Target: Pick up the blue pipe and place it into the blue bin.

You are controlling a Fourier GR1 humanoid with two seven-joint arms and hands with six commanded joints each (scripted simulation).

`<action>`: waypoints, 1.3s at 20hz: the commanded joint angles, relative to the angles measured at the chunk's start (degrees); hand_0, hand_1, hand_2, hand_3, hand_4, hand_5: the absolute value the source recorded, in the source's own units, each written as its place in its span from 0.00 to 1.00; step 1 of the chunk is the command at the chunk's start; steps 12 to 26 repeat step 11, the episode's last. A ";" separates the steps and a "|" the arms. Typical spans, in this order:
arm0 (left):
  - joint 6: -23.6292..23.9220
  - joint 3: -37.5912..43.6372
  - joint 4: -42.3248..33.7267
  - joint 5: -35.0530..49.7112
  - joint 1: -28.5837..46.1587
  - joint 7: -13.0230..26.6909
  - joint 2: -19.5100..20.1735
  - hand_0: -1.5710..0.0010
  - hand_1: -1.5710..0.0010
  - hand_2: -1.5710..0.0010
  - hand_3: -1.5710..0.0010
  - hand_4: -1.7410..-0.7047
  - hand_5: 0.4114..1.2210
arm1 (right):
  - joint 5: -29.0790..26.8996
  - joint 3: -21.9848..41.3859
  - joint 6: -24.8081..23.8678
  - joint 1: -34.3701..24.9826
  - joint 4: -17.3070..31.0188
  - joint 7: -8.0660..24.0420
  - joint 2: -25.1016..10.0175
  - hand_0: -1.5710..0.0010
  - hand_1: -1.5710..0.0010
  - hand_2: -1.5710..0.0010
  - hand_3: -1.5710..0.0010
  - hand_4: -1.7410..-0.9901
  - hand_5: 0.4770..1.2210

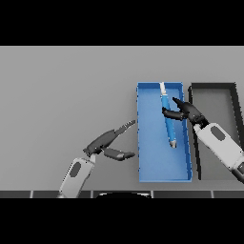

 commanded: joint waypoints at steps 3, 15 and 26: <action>0.34 -0.02 -0.81 0.08 -0.36 0.59 -0.37 1.00 1.00 1.00 1.00 0.82 0.02 | 0.85 0.55 0.83 -0.28 1.51 -0.38 0.20 0.99 0.99 0.99 0.99 0.95 0.28; 1.39 -1.85 -0.56 -1.75 1.08 0.24 -1.41 1.00 1.00 1.00 1.00 0.83 0.02 | 0.96 0.86 2.34 -0.57 2.18 -1.26 0.67 1.00 1.00 1.00 1.00 0.96 0.22; 1.39 -1.85 -0.56 -1.75 1.08 0.24 -1.41 1.00 1.00 1.00 1.00 0.83 0.02 | 0.96 0.86 2.34 -0.57 2.18 -1.26 0.67 1.00 1.00 1.00 1.00 0.96 0.22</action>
